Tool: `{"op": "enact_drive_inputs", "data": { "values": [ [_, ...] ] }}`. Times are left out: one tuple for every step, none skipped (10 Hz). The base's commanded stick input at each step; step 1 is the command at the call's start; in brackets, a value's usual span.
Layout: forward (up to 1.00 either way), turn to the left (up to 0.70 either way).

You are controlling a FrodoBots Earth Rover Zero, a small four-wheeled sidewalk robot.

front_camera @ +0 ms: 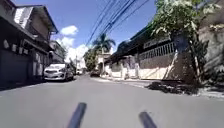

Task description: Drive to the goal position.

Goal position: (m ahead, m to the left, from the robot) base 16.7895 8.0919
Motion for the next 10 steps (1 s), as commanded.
{"op": "enact_drive_inputs", "data": {
  "values": [
    [1.00,0.00],
    [1.00,0.00],
    [1.00,0.07],
    [1.00,0.36],
    [1.00,0.06],
    [1.00,0.00],
    [1.00,0.00],
    [1.00,0.00],
    [1.00,0.00],
    [1.00,0.00]
  ]
}}
